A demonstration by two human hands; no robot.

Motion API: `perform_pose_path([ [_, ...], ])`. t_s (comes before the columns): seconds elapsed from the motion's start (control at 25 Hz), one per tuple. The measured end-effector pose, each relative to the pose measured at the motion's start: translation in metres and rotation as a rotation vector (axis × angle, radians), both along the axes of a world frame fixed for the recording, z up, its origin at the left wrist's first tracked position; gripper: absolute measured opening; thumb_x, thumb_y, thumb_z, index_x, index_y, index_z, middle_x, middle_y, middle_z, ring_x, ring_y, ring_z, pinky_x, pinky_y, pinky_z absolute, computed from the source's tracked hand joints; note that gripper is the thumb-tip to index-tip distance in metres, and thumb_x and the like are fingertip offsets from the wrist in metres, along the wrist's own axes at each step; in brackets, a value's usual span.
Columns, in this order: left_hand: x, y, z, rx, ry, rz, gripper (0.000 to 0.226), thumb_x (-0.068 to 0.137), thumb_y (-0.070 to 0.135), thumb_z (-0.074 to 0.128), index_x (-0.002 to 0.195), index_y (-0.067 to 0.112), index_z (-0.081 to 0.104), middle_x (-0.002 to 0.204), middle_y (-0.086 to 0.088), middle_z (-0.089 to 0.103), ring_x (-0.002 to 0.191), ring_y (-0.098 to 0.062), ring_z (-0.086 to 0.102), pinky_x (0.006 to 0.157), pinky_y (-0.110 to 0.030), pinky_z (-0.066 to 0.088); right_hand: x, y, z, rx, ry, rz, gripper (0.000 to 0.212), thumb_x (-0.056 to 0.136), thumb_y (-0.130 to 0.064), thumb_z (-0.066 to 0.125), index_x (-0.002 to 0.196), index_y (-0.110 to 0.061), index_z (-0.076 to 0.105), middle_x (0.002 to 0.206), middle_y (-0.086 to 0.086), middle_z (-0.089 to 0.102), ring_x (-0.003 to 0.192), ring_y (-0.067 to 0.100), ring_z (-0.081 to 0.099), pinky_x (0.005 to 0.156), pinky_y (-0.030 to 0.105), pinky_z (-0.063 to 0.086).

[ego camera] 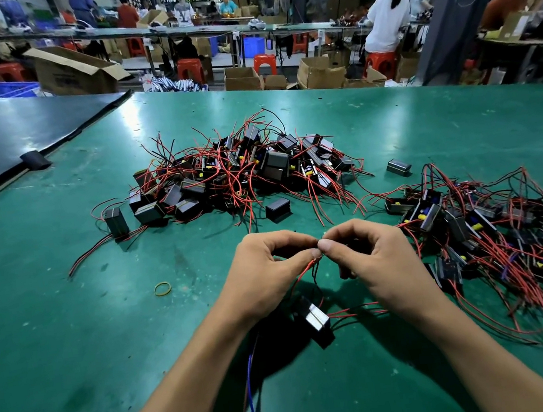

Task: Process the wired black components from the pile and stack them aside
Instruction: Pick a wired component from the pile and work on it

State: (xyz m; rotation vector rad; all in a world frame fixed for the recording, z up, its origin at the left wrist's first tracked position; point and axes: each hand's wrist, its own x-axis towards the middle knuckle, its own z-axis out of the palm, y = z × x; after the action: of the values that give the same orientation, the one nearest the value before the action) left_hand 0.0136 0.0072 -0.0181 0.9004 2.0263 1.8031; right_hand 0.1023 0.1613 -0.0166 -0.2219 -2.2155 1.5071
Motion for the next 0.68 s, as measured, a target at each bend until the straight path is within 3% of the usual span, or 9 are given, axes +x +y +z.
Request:
perform_pose_path([
  [0.32,0.001,0.003,-0.003,0.059,-0.028,-0.003,0.004,0.085,0.003,0.072,0.085,0.007,0.072,0.078,-0.007,0.076,0.077,-0.016,0.073,0.075,-0.026,0.057,-0.002,0.008,-0.001,-0.110,-0.008,0.053,0.005,0.084,-0.015,0.078,0.082,-0.015,0.073,0.063,-0.002,0.069,0.052,0.010,0.059,0.053,0.015,0.045],
  [0.56,-0.005,0.002,-0.004,0.086,-0.188,0.064,0.002,0.086,0.004,0.070,0.086,0.006,0.070,0.076,-0.008,0.076,0.071,-0.012,0.070,0.069,-0.021,0.053,-0.001,0.005,-0.005,0.344,0.127,-0.111,0.010,0.088,-0.014,0.076,0.085,-0.022,0.070,0.071,-0.008,0.067,0.057,0.012,0.061,0.059,0.020,0.048],
  [0.68,-0.012,-0.005,-0.003,0.096,-0.291,0.048,0.006,0.086,0.008,0.071,0.091,0.006,0.069,0.080,-0.010,0.076,0.073,-0.011,0.069,0.068,-0.021,0.052,0.001,0.012,-0.001,0.142,0.087,-0.148,0.007,0.090,-0.016,0.073,0.085,-0.021,0.070,0.068,-0.004,0.067,0.055,0.015,0.063,0.059,0.027,0.052],
])
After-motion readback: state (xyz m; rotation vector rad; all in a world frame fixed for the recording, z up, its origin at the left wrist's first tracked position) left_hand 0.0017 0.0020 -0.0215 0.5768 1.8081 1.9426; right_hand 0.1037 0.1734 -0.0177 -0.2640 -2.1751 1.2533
